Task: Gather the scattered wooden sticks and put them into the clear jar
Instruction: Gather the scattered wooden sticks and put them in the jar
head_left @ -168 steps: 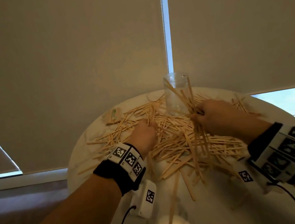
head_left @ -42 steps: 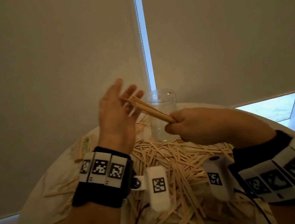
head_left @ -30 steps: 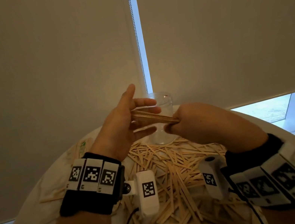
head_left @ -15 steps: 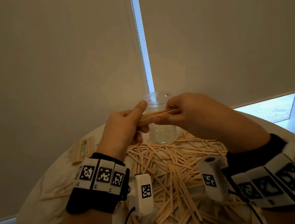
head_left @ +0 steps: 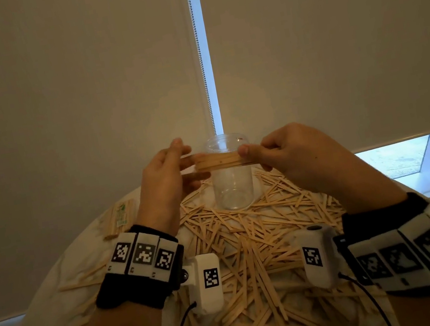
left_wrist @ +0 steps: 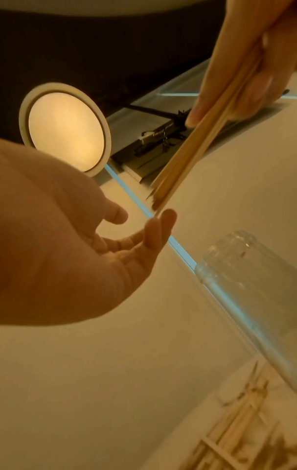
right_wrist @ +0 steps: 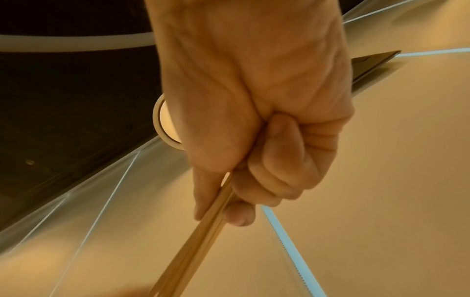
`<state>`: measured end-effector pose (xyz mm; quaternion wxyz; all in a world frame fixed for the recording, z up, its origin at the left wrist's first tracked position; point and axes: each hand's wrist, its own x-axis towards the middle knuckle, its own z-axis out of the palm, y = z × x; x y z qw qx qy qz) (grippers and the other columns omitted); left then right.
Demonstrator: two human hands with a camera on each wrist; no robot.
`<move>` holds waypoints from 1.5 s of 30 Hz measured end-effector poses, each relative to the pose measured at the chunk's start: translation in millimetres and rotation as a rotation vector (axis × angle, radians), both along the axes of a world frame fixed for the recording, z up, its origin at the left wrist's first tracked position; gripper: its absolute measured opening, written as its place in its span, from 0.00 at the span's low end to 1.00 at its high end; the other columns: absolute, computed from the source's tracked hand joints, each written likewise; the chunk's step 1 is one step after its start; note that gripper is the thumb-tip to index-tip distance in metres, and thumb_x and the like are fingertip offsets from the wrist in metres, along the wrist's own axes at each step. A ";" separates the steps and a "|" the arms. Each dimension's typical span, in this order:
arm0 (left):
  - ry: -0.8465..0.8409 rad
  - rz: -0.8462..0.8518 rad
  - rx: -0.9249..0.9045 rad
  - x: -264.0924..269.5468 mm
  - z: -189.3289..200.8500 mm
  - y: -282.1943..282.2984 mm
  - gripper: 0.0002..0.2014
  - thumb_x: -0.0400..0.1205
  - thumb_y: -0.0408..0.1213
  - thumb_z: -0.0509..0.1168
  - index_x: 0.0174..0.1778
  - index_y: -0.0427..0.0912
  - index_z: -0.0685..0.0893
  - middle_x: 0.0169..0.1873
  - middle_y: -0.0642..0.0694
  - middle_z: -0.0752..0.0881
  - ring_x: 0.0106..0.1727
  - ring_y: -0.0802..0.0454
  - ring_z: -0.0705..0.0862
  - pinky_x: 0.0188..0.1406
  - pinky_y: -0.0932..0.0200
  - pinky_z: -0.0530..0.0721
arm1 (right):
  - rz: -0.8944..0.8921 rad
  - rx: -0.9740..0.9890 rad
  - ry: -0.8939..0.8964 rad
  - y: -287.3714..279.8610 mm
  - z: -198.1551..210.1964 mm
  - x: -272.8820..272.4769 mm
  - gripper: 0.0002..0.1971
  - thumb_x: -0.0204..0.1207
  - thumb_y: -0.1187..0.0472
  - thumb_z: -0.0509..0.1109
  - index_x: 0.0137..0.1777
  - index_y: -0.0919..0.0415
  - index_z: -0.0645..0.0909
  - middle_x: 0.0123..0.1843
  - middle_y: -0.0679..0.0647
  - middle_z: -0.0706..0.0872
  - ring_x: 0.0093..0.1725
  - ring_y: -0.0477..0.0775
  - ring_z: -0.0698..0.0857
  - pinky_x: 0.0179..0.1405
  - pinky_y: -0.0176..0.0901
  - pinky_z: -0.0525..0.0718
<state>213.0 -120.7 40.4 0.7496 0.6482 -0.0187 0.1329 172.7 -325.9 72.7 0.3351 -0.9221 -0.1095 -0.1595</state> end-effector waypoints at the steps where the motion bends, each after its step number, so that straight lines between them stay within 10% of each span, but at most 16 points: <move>1: 0.033 0.014 -0.014 4.0 -1.7 1.8 0.14 0.88 0.48 0.61 0.56 0.41 0.85 0.47 0.44 0.93 0.40 0.47 0.91 0.34 0.58 0.85 | -0.039 0.021 -0.017 -8.0 0.9 0.2 0.28 0.78 0.32 0.62 0.30 0.54 0.83 0.12 0.45 0.73 0.14 0.40 0.71 0.25 0.39 0.68; 5: 0.169 -0.042 0.270 29.6 -16.3 -7.6 0.13 0.84 0.37 0.68 0.64 0.43 0.81 0.60 0.43 0.86 0.56 0.49 0.87 0.51 0.54 0.87 | -0.203 0.075 -0.083 -33.3 7.6 21.3 0.29 0.80 0.34 0.62 0.33 0.57 0.85 0.17 0.48 0.74 0.19 0.45 0.73 0.26 0.43 0.67; 10: 0.164 -0.044 0.618 70.2 -17.6 -41.3 0.59 0.67 0.55 0.82 0.87 0.44 0.52 0.82 0.41 0.67 0.79 0.41 0.70 0.76 0.41 0.73 | -0.244 -0.220 -0.027 -27.1 26.1 89.0 0.27 0.81 0.37 0.64 0.37 0.60 0.88 0.26 0.52 0.81 0.27 0.50 0.78 0.26 0.43 0.67; 13: 0.132 0.001 0.726 87.9 -19.3 -53.1 0.69 0.62 0.60 0.82 0.87 0.43 0.42 0.84 0.39 0.62 0.82 0.40 0.64 0.79 0.41 0.69 | -0.205 -0.453 -0.005 -10.3 35.6 124.3 0.25 0.79 0.37 0.67 0.40 0.61 0.87 0.31 0.54 0.83 0.32 0.52 0.81 0.28 0.42 0.71; 21: 0.035 0.046 0.732 104.7 -43.3 -48.9 0.56 0.67 0.51 0.83 0.84 0.48 0.54 0.72 0.39 0.78 0.70 0.40 0.79 0.62 0.52 0.78 | -0.089 -0.793 -0.034 24.0 31.5 160.8 0.18 0.85 0.46 0.63 0.54 0.61 0.83 0.37 0.50 0.79 0.46 0.56 0.81 0.46 0.47 0.79; 32: 0.060 0.060 0.731 103.6 -42.2 -51.1 0.54 0.69 0.48 0.82 0.84 0.48 0.55 0.65 0.42 0.82 0.57 0.47 0.83 0.50 0.58 0.78 | 0.031 -0.541 0.038 40.5 22.6 146.4 0.19 0.84 0.49 0.66 0.68 0.60 0.82 0.66 0.54 0.85 0.63 0.55 0.83 0.54 0.42 0.75; 39: 0.309 0.009 0.851 69.5 -37.8 -44.0 0.65 0.69 0.54 0.81 0.88 0.44 0.39 0.79 0.34 0.71 0.76 0.35 0.74 0.70 0.44 0.76 | -0.010 -0.340 -0.025 15.7 19.5 78.4 0.13 0.83 0.50 0.68 0.59 0.56 0.85 0.56 0.51 0.87 0.54 0.52 0.84 0.55 0.46 0.83; 45: 0.348 0.005 1.101 27.7 -31.8 12.4 0.32 0.71 0.60 0.77 0.57 0.34 0.88 0.52 0.42 0.90 0.49 0.46 0.86 0.37 0.58 0.77 | 0.038 -0.691 0.425 8.7 -29.8 12.3 0.31 0.80 0.34 0.61 0.59 0.62 0.85 0.54 0.54 0.88 0.49 0.52 0.83 0.52 0.45 0.78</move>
